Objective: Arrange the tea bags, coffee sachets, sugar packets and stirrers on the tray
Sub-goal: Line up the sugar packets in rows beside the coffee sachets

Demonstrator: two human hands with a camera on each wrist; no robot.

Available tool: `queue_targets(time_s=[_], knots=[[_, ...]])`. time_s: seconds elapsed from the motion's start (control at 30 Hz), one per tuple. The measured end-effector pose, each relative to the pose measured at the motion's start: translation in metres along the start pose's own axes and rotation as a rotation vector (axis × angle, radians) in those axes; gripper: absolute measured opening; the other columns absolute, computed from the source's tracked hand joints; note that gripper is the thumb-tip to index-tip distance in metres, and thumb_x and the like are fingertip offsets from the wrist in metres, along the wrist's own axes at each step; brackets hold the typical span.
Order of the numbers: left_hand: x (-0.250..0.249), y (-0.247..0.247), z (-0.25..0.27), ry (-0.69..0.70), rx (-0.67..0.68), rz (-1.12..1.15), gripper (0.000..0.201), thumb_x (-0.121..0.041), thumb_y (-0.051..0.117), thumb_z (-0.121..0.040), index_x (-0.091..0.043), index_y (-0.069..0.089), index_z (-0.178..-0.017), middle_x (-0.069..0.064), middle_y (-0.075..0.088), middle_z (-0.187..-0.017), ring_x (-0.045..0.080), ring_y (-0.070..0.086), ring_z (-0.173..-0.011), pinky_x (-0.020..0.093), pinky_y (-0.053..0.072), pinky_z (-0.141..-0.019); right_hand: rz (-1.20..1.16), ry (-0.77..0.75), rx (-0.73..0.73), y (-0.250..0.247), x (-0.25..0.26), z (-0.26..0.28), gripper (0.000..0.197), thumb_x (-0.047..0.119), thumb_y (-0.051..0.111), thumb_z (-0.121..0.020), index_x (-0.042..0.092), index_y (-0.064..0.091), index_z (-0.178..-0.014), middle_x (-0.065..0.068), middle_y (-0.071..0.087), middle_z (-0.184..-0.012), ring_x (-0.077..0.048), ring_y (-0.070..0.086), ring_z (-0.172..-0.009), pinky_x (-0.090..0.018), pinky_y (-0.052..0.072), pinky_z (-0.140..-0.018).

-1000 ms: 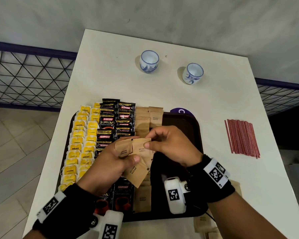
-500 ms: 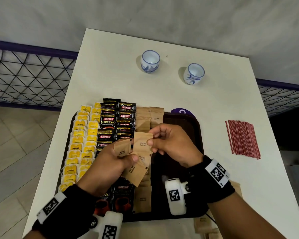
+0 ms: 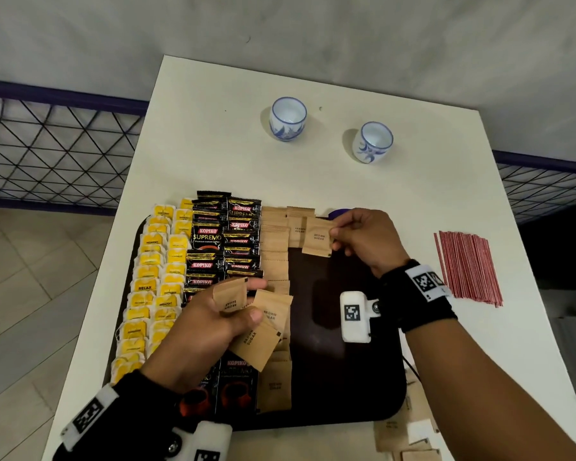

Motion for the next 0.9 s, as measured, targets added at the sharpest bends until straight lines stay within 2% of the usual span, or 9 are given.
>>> queue_targets(time_s=[0.17,0.3,0.4,0.67,0.77,0.9], knots=[[0.0,-0.001,0.002,0.014,0.016,-0.009,0.043,0.0,0.068,-0.092,-0.035,0.072,-0.117,0.004,0.078,-0.107,0.023,0.075,-0.096,0.041,0.062,-0.082,0.071,0.032,0.009,0.014,-0.007,-0.007,0.011,-0.002,0.071,-0.084,0.008,0.066,-0.083,-0.006,0.07,-0.067,-0.01,0.065,-0.051,-0.019,0.046,-0.045],[0.0,-0.003,0.003,0.035,0.017,-0.012,0.044,-0.002,0.069,-0.091,-0.038,0.073,-0.116,0.003,0.077,-0.107,0.023,0.075,-0.096,0.04,0.062,-0.082,0.068,0.038,0.003,0.02,-0.006,-0.008,0.008,0.001,0.073,-0.083,0.006,0.067,-0.086,-0.001,0.069,-0.067,-0.01,0.064,-0.052,-0.02,0.048,-0.047],[0.001,-0.002,0.003,0.036,0.029,0.0,0.044,-0.002,0.068,-0.092,-0.037,0.073,-0.116,0.004,0.077,-0.108,0.024,0.075,-0.097,0.042,0.062,-0.083,0.067,0.046,-0.007,0.023,-0.005,-0.009,0.01,0.001,0.072,-0.084,0.008,0.065,-0.083,-0.003,0.07,-0.068,-0.009,0.064,-0.051,-0.021,0.048,-0.047],[0.001,0.002,0.003,0.048,0.05,0.009,0.044,-0.002,0.069,-0.092,-0.04,0.074,-0.114,0.004,0.076,-0.109,0.022,0.074,-0.098,0.035,0.062,-0.079,0.054,0.065,-0.033,0.028,-0.007,-0.009,0.015,0.001,0.072,-0.083,0.011,0.063,-0.078,-0.007,0.072,-0.071,-0.017,0.065,-0.055,-0.026,0.049,-0.049],[0.001,0.002,0.003,0.04,0.056,0.027,0.043,0.0,0.067,-0.092,-0.035,0.073,-0.118,0.006,0.077,-0.108,0.024,0.075,-0.097,0.034,0.062,-0.078,0.066,0.061,-0.043,0.029,-0.006,-0.009,0.014,0.002,0.072,-0.083,0.01,0.063,-0.078,-0.006,0.07,-0.068,-0.015,0.065,-0.054,-0.025,0.05,-0.049],[0.001,0.002,0.003,0.039,0.051,0.038,0.043,0.002,0.066,-0.092,-0.032,0.073,-0.118,0.006,0.077,-0.107,0.022,0.076,-0.095,0.029,0.062,-0.073,0.084,0.054,-0.05,0.029,-0.006,-0.009,0.011,0.004,0.073,-0.083,0.009,0.064,-0.08,-0.011,0.071,-0.07,-0.017,0.065,-0.056,-0.026,0.053,-0.05]])
Point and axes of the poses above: each hand's wrist, its own z-axis away from the middle knuckle, its own y-axis out of the palm, x = y × z, the point moved 10 cm from there along -z, towards the middle knuckle
